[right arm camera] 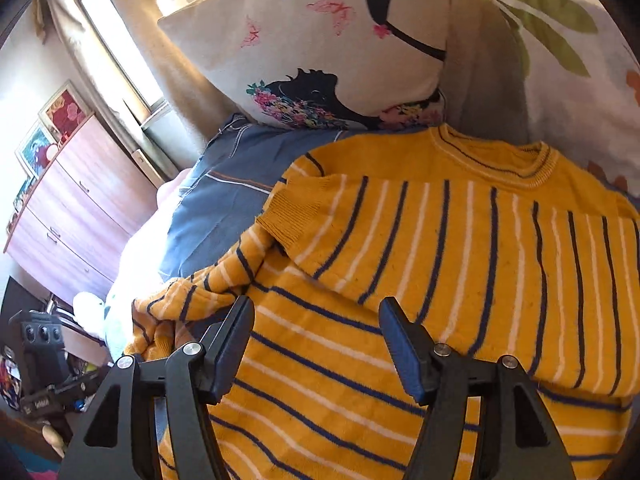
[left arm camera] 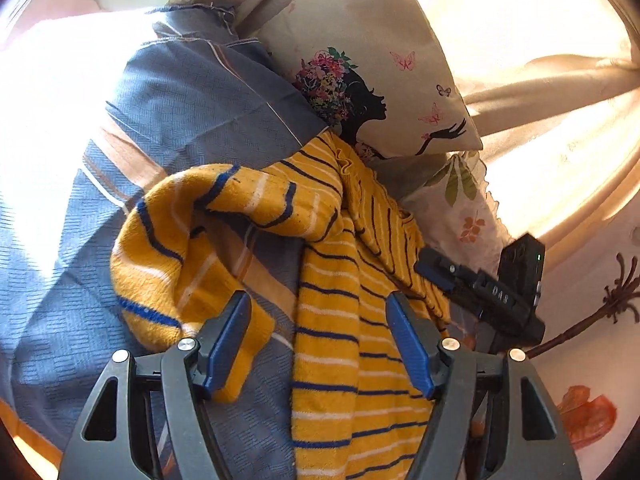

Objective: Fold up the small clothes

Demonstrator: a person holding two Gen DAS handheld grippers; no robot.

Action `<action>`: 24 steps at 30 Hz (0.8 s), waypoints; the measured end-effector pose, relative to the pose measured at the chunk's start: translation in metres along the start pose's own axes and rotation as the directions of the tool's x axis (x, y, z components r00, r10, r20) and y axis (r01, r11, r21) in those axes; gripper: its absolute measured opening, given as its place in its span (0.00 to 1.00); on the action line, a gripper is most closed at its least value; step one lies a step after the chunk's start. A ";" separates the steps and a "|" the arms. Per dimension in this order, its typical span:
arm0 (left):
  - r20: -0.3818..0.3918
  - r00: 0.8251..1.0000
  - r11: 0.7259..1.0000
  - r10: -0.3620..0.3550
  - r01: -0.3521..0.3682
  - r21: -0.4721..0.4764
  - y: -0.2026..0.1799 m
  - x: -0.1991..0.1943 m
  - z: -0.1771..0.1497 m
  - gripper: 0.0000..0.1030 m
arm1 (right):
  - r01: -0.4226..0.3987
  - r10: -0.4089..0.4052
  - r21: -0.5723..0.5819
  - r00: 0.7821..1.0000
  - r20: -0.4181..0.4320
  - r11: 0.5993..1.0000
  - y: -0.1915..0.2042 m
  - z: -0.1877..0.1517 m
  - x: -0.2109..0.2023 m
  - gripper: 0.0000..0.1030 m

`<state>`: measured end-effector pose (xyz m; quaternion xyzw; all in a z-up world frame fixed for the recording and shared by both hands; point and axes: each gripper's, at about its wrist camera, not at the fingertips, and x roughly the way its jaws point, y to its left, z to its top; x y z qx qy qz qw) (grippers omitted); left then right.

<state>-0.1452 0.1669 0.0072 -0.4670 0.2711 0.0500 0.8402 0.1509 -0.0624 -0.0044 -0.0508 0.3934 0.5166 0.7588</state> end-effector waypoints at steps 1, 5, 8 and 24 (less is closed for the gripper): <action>0.004 1.000 0.999 -0.022 0.022 -0.032 0.004 0.004 0.005 0.67 | -0.005 0.005 0.017 1.000 0.008 1.000 -0.003 -0.005 -0.006 0.67; 0.037 0.999 0.989 -0.018 0.023 -0.144 0.019 0.019 0.030 0.68 | -0.019 0.016 0.062 0.998 0.058 0.998 -0.012 -0.018 -0.034 0.68; 0.064 0.997 0.982 0.047 -0.035 -0.188 0.028 0.021 0.052 0.38 | -0.029 0.020 0.083 0.995 0.101 0.996 -0.017 -0.027 -0.056 0.68; 0.457 0.814 0.934 0.359 -0.312 -0.177 0.040 -0.118 0.117 0.57 | -0.021 0.006 0.096 0.987 0.162 0.995 -0.022 -0.052 -0.096 0.69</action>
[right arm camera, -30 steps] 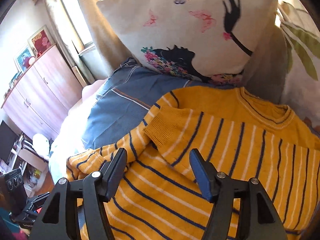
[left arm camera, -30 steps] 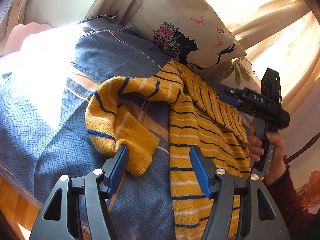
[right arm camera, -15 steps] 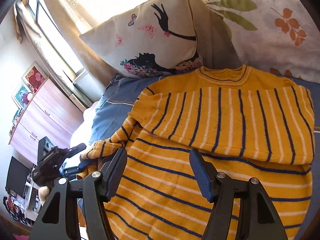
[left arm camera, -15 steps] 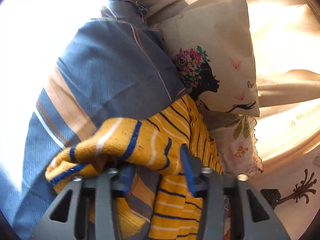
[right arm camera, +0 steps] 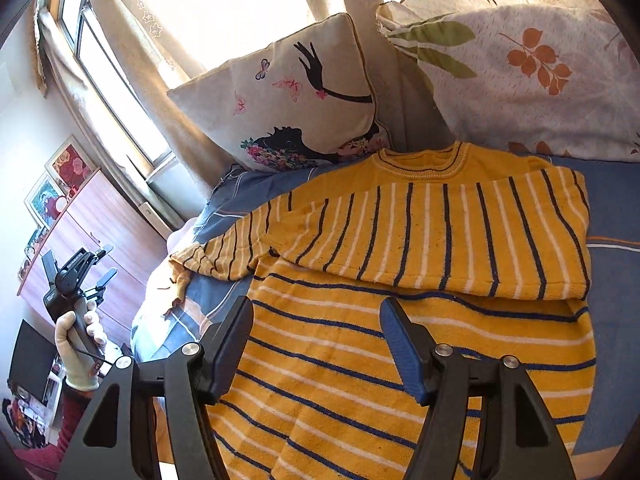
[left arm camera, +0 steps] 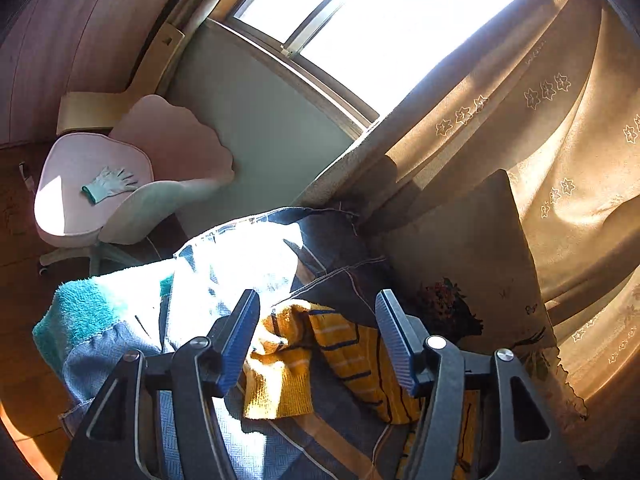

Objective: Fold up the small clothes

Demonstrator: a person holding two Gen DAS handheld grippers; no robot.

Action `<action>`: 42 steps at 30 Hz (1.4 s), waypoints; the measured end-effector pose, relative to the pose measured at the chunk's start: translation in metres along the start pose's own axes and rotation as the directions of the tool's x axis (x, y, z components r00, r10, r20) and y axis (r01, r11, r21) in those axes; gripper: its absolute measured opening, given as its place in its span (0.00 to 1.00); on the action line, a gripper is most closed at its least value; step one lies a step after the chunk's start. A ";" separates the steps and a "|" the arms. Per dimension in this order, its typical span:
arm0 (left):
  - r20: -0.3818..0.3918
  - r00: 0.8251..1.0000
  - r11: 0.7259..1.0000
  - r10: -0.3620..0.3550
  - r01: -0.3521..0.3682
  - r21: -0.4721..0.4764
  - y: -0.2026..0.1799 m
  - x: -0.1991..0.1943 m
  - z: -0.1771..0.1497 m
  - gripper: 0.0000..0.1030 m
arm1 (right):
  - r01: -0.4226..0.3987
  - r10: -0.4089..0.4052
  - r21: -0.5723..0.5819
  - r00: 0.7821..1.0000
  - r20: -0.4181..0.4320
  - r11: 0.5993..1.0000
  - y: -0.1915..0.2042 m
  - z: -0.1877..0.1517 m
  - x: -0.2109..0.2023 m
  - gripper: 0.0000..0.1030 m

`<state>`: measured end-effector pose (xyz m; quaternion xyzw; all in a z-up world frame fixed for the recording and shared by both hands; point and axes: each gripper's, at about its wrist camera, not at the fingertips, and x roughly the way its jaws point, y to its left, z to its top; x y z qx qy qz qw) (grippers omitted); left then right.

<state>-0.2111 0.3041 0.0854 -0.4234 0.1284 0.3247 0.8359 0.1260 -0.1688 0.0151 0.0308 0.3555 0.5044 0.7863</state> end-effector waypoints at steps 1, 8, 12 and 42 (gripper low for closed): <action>-0.037 0.999 1.000 -0.013 0.013 -0.007 0.002 0.006 -0.006 0.57 | -0.001 0.001 0.002 1.000 -0.006 1.000 0.000 -0.002 0.003 0.69; -0.252 0.960 0.992 -0.123 0.108 -0.072 -0.020 0.075 -0.043 0.59 | 0.003 -0.002 0.028 0.999 -0.037 1.000 -0.002 -0.014 0.017 0.69; -0.274 0.961 0.995 -0.042 0.015 -0.101 -0.024 0.127 -0.037 0.62 | 0.003 -0.002 0.048 1.000 -0.022 0.999 -0.007 -0.019 0.007 0.69; -0.601 0.771 0.720 -0.211 0.538 0.438 -0.297 0.120 -0.161 0.57 | -0.011 -0.036 0.274 0.985 0.168 0.962 -0.093 -0.040 -0.102 0.70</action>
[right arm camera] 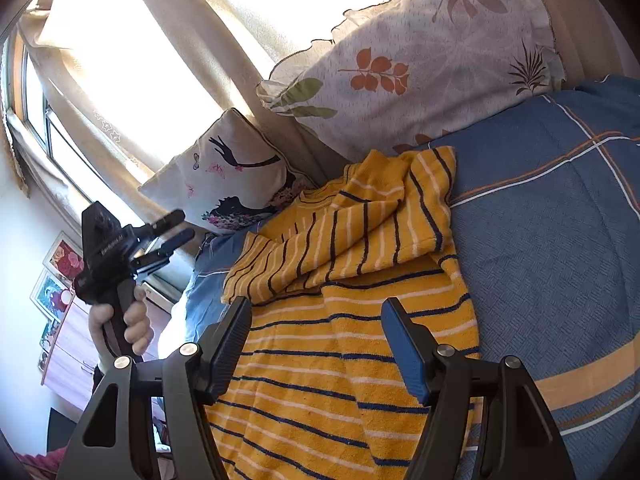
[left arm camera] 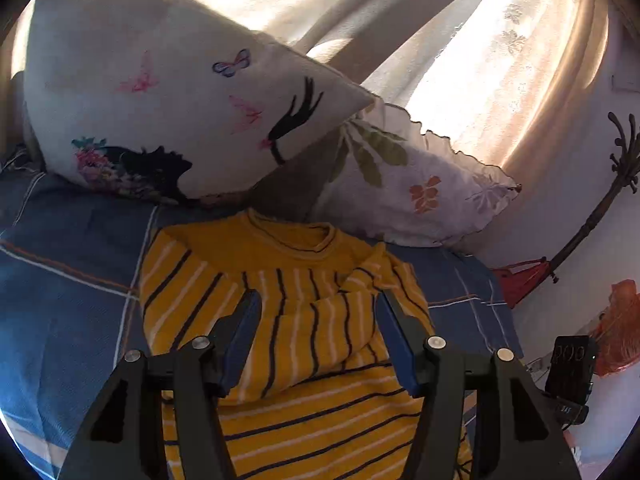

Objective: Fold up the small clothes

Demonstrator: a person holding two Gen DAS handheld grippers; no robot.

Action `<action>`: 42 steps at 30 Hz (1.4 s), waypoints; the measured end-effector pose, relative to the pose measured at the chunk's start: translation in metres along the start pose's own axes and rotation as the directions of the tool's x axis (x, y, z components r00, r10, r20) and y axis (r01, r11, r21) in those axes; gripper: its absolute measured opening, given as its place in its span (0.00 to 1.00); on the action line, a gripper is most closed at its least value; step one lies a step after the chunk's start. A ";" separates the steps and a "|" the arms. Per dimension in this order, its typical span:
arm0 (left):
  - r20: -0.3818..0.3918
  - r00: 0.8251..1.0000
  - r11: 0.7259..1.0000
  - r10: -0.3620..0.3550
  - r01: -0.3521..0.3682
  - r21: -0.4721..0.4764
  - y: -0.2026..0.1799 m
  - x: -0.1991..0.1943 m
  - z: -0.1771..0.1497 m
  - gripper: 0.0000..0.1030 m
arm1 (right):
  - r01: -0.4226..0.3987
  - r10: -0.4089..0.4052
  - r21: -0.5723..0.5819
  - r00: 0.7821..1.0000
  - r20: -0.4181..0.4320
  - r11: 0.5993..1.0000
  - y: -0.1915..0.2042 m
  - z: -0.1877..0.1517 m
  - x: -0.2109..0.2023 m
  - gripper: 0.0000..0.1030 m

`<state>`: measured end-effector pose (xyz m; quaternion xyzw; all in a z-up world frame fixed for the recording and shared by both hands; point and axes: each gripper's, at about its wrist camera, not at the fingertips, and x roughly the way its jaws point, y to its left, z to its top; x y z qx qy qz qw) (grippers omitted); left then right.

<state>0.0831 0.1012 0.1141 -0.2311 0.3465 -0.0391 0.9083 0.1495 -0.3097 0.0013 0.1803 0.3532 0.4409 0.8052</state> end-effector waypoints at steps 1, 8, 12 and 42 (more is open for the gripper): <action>-0.011 1.000 1.000 0.020 -0.021 -0.023 0.014 -0.003 -0.007 0.57 | -0.004 0.004 -0.004 1.000 -0.013 1.000 -0.001 0.004 0.004 0.70; -0.033 0.988 0.980 0.152 -0.155 -0.125 0.072 0.005 -0.037 0.57 | 0.056 -0.057 -0.038 0.998 -0.040 0.998 -0.009 0.053 0.057 0.70; -0.018 0.993 0.978 0.115 -0.116 -0.171 0.077 0.001 -0.050 0.57 | 0.176 -0.179 -0.062 0.983 -0.038 0.982 -0.021 0.087 0.098 0.70; 0.032 0.998 0.957 -0.044 0.052 -0.285 0.063 -0.071 -0.150 0.57 | -0.116 -0.051 -0.449 0.938 -0.343 0.886 0.096 0.110 0.089 0.07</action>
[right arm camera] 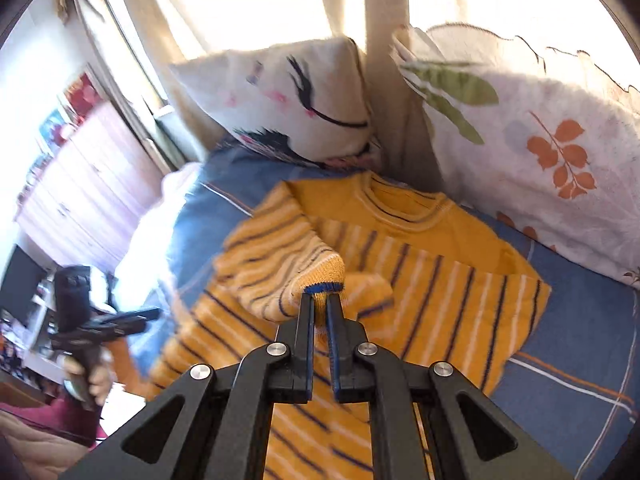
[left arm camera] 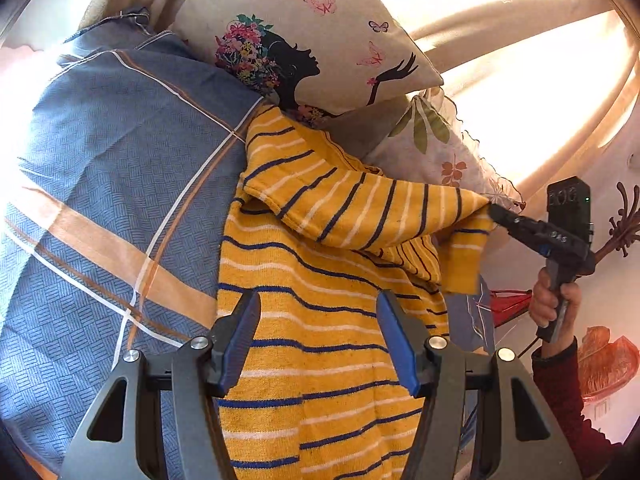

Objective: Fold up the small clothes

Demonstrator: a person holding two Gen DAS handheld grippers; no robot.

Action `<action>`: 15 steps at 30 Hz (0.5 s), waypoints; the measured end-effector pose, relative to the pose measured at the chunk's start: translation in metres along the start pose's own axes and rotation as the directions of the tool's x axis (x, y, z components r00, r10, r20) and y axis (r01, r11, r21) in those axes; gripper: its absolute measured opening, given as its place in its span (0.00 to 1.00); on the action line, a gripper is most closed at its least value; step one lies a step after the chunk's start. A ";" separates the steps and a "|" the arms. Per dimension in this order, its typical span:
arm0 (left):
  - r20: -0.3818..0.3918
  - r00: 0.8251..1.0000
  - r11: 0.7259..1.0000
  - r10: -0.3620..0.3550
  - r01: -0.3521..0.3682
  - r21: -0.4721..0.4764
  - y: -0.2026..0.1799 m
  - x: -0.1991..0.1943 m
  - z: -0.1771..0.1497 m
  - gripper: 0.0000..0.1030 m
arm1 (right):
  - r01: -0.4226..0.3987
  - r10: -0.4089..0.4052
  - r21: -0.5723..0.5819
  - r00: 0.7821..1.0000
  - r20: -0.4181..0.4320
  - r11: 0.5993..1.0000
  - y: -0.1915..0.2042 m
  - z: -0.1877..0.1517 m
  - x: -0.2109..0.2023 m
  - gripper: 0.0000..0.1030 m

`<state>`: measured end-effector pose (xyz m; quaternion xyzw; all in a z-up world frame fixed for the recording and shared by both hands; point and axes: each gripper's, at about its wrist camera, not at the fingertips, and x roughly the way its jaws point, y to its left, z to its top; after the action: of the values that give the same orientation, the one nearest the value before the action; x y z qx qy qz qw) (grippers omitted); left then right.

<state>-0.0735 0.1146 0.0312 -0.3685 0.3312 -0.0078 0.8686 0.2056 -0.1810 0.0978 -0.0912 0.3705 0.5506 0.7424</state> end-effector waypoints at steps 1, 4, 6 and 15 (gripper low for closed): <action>0.000 1.000 1.000 -0.008 0.008 -0.006 0.000 0.001 0.000 0.57 | -0.019 0.019 0.001 1.000 0.016 1.000 0.006 0.006 -0.009 0.07; 0.006 1.000 1.000 -0.025 0.025 -0.004 -0.002 -0.001 -0.003 0.57 | 0.130 -0.131 0.042 0.991 0.033 0.991 0.000 0.020 -0.017 0.22; 0.013 1.000 1.000 -0.028 0.028 0.010 -0.004 -0.005 -0.005 0.57 | 0.306 -0.306 0.073 0.952 -0.013 0.949 -0.017 0.021 -0.006 0.49; 0.042 0.999 1.000 -0.008 0.008 -0.002 0.008 -0.018 -0.006 0.61 | 0.087 -0.065 0.236 0.993 -0.100 0.968 -0.014 -0.084 0.024 0.53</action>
<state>-0.0926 0.1211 0.0332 -0.3710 0.3115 -0.0033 0.8748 0.1825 -0.2140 0.0187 -0.0400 0.4644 0.4682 0.7507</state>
